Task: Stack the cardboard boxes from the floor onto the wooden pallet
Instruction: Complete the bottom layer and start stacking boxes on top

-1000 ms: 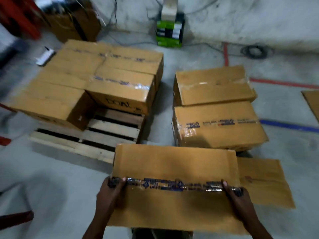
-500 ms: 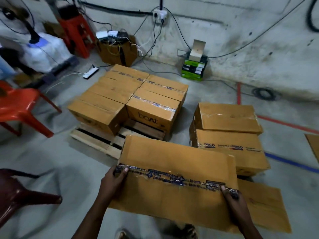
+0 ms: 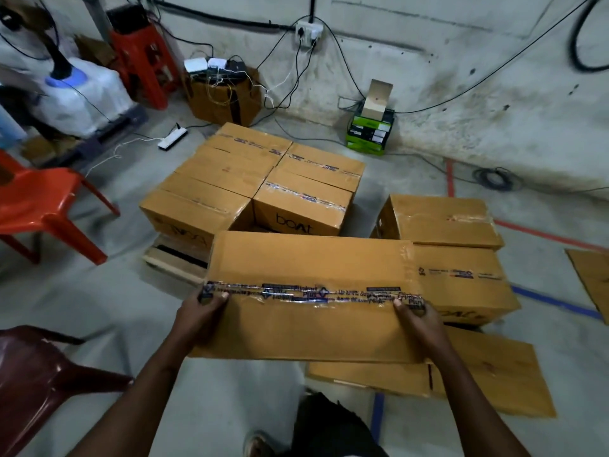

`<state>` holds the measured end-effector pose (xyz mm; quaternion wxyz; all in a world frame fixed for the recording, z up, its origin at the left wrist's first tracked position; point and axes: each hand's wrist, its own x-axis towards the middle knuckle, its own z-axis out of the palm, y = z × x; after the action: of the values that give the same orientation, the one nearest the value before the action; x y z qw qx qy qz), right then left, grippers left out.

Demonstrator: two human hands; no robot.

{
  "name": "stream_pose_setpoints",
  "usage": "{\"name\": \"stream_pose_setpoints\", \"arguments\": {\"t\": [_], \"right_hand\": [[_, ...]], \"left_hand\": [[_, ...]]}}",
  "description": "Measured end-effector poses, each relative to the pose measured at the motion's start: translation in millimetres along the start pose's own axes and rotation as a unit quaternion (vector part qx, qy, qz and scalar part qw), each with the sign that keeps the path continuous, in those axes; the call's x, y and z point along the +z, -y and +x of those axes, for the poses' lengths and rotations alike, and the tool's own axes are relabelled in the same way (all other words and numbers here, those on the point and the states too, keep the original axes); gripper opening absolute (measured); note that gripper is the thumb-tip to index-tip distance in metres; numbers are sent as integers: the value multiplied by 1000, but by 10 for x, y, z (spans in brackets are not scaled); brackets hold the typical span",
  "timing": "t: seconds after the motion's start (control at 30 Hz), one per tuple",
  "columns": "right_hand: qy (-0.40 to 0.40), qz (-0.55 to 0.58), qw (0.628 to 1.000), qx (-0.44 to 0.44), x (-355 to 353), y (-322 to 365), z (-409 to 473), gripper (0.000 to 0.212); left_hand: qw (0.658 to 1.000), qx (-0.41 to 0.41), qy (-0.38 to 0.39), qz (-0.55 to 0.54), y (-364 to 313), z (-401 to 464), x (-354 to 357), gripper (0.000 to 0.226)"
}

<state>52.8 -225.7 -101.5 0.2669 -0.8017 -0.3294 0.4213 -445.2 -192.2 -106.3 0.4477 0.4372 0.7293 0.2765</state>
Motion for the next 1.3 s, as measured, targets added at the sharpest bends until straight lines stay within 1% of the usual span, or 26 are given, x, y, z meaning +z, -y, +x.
{"name": "stream_pose_setpoints", "arguments": {"t": [0.03,0.13,0.27,0.33,0.4,0.5,0.57,0.63,0.67,0.8,0.87,0.93,1.0,1.07,1.1,1.17,1.23,1.3], "right_hand": [[0,3,1000,2,58,35,39,129],[-5,11,1000,0,229,282,124,122],[-14,14,999,31,425,393,402,120],[-21,22,998,47,563,441,613,120],[-29,23,998,56,698,523,791,113],[-42,28,996,67,937,653,1110,104],[-48,12,996,72,1083,767,1307,105],[-56,13,995,78,1236,858,1524,110],[-56,11,995,77,1321,911,1632,114],[-79,3,993,84,1683,1087,2080,121],[-89,-6,992,93,1889,1102,2304,131],[-86,-14,991,102,2151,1021,2574,135],[-93,-27,990,103,2413,941,2782,126],[-92,-23,989,109,2653,800,2973,115],[-93,-21,988,121,2764,670,3098,114],[-90,-12,985,149,2945,364,3377,120],[-84,-13,983,165,3130,123,3631,122],[-77,-15,984,161,3315,90,3858,113]], "left_hand": [[1000,3,4,-2,-42,87,-50,76],[1000,5,21,-11,-155,426,-165,58],[999,10,37,-11,-296,981,-229,53],[999,11,50,-10,-365,1311,-235,55],[998,10,63,-6,-466,1621,-216,55],[997,19,75,5,-621,2117,-186,45],[996,16,89,14,-724,2432,-174,48],[995,10,94,11,-805,2761,-176,62],[995,4,101,11,-858,2912,-166,66],[994,-3,109,25,-917,3615,-60,59],[993,2,117,29,-857,3980,41,56],[991,0,127,36,-668,4377,185,56],[991,-9,129,37,-512,4732,362,63],[989,-15,141,40,-326,5070,538,64],[989,-21,141,43,-196,5244,618,66],[988,-29,145,40,137,5583,769,70],[988,-32,147,35,346,5819,892,66],[986,-40,157,37,565,6077,988,55]]}}
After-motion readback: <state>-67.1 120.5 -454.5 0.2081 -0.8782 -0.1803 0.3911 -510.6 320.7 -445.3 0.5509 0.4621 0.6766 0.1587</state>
